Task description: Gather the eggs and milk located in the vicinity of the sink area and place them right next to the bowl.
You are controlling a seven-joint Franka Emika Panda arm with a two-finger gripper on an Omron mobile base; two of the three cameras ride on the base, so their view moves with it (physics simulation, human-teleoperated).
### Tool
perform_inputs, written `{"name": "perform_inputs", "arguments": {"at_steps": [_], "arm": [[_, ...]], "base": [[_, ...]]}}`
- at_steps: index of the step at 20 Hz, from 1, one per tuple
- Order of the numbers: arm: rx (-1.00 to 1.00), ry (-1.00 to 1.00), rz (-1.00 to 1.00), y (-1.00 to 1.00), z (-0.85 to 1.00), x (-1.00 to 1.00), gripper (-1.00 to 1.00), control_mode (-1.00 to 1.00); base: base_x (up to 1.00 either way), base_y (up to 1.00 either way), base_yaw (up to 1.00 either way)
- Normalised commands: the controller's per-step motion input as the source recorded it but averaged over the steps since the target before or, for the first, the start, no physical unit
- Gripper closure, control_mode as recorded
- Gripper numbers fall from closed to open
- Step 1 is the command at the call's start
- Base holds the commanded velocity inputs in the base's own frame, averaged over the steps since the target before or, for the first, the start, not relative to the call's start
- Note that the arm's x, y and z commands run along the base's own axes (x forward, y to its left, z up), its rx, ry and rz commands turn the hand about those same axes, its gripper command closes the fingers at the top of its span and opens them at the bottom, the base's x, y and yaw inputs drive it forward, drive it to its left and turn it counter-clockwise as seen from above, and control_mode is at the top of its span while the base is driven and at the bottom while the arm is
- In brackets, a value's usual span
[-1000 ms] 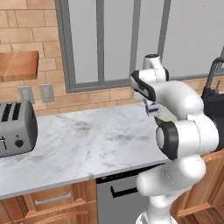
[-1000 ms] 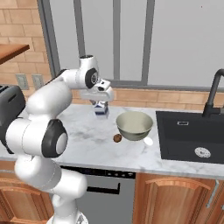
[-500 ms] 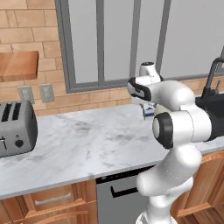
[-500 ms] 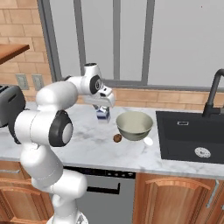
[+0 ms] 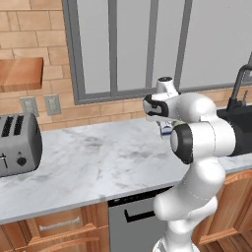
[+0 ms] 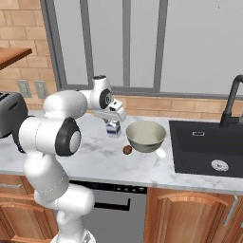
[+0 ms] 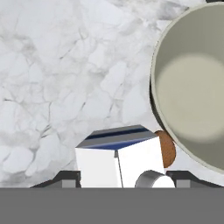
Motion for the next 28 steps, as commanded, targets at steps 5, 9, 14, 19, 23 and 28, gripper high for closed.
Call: {"name": "perform_inputs", "arguments": {"at_steps": [5, 9, 14, 19, 23, 28], "arm": [[-0.01, 0.00, 0.00, 0.00, -0.01, 0.06, 1.00, -1.00], [-0.03, -0.01, 0.00, 0.00, -0.09, 0.20, 1.00, -1.00], [0.00, 0.00, 0.00, 0.00, 0.00, 0.21, 1.00, -1.00], [0.00, 0.00, 0.00, -0.07, 0.00, 0.28, 1.00, -1.00], [0.00, 0.00, 0.00, -0.01, -0.06, 0.00, 1.00, -1.00], [-0.04, 0.00, 0.00, 0.00, -0.03, 0.01, 1.00, -1.00]], "base": [[0.00, 0.00, 0.00], [0.00, 0.00, 0.00], [0.00, 0.00, 0.00], [0.00, 0.00, 0.00], [0.00, 0.00, 0.00], [0.00, 0.00, 0.00]]}}
